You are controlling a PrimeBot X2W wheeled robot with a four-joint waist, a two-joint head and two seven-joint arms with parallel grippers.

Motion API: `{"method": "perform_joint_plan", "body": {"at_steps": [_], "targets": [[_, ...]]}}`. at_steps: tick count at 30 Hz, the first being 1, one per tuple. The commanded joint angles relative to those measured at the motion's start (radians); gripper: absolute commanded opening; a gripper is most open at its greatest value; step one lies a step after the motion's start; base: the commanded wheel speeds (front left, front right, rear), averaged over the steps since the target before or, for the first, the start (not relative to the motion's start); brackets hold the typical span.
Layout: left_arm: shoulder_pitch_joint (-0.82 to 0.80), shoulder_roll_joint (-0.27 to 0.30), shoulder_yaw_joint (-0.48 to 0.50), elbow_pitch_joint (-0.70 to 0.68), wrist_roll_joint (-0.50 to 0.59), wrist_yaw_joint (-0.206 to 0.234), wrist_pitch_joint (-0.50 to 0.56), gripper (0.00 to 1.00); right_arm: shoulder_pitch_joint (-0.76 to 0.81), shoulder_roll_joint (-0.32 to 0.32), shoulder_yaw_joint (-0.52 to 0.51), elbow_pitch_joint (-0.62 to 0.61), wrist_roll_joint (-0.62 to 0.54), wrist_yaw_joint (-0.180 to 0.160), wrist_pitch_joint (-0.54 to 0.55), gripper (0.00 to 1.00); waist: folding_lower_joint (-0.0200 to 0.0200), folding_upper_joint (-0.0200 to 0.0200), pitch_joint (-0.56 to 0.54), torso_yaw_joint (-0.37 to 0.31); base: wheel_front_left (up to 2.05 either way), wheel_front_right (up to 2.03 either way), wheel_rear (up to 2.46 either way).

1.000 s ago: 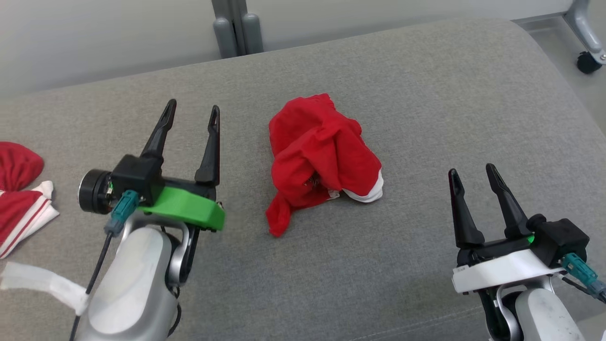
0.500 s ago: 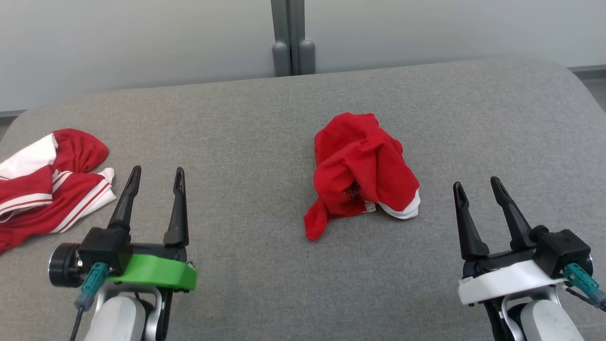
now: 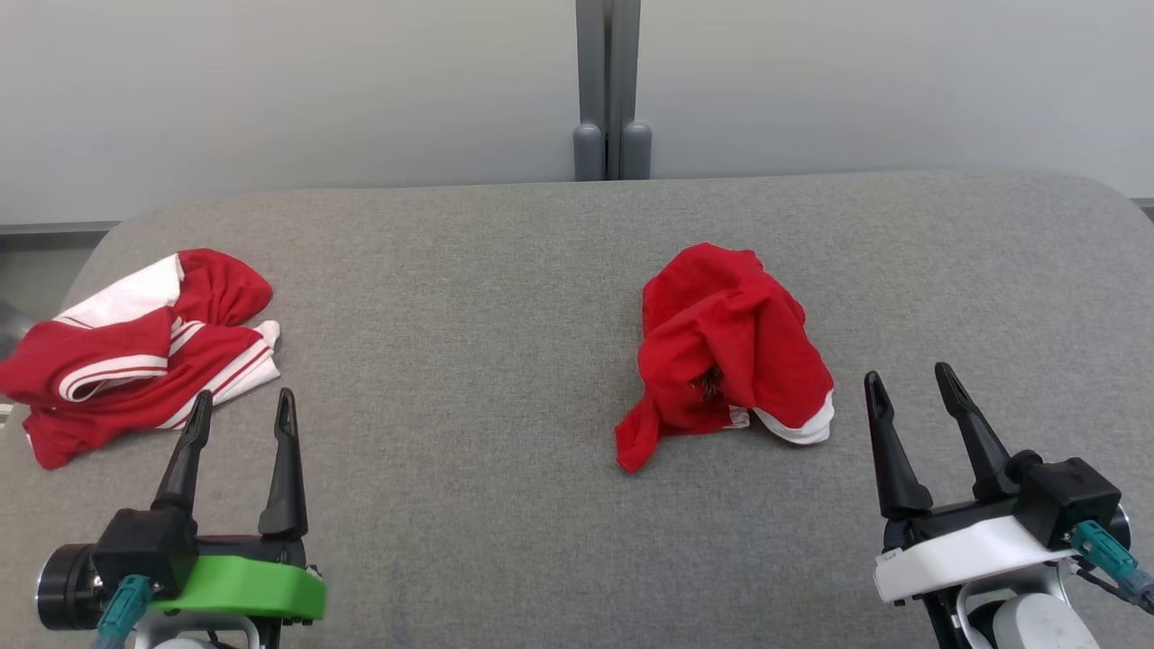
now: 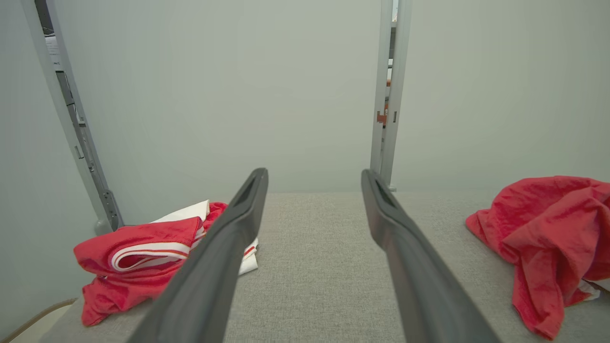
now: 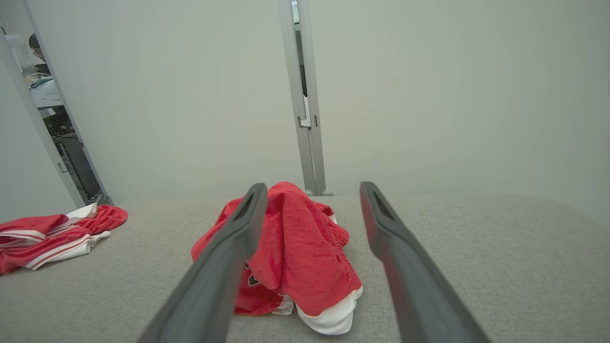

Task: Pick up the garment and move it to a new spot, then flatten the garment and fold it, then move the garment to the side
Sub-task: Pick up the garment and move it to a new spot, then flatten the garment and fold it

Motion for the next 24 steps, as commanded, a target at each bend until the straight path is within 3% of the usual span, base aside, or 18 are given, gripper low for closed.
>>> {"method": "perform_joint_plan", "body": {"at_steps": [1,24], "targets": [[0.021,0.001,0.007,-0.005,0.009,-0.007,-0.001,1.00,0.016,-0.001,-0.004,-0.003,-0.006,-0.001,0.004,1.00,0.0000,0.0000,-0.006,0.008,0.00,0.00,0.00],[0.098,-0.047,0.060,0.000,0.035,-0.050,-0.001,1.00,0.055,0.003,-0.043,0.007,-0.015,-0.001,0.035,1.00,0.0000,0.0000,-0.030,0.019,0.00,0.00,0.00]]}}
